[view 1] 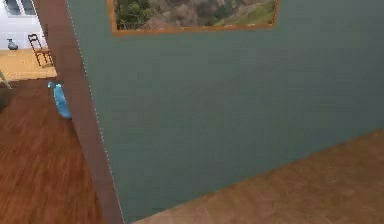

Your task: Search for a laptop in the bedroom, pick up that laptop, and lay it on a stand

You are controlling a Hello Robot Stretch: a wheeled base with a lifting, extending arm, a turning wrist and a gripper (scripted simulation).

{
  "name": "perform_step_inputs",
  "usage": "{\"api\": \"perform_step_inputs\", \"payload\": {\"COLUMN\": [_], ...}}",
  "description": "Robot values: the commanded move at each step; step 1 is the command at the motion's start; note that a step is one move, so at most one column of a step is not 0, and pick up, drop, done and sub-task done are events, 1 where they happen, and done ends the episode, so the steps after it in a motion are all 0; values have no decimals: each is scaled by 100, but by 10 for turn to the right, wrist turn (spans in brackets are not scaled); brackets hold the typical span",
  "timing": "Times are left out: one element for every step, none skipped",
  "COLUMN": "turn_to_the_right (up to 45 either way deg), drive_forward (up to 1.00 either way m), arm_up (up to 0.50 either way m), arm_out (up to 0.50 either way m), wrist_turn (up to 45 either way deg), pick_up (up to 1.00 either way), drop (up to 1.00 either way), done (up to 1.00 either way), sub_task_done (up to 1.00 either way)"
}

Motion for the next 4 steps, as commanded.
{"api": "perform_step_inputs", "payload": {"turn_to_the_right": [-210,-30,0,450], "drive_forward": [0,0,30,0], "arm_up": [0,0,0,0], "arm_out": [0,0,0,0], "wrist_turn": [0,0,0,0], "pick_up": [0,0,0,0], "drop": [0,0,0,0], "done": [0,0,0,0], "sub_task_done": [0,0,0,0]}}
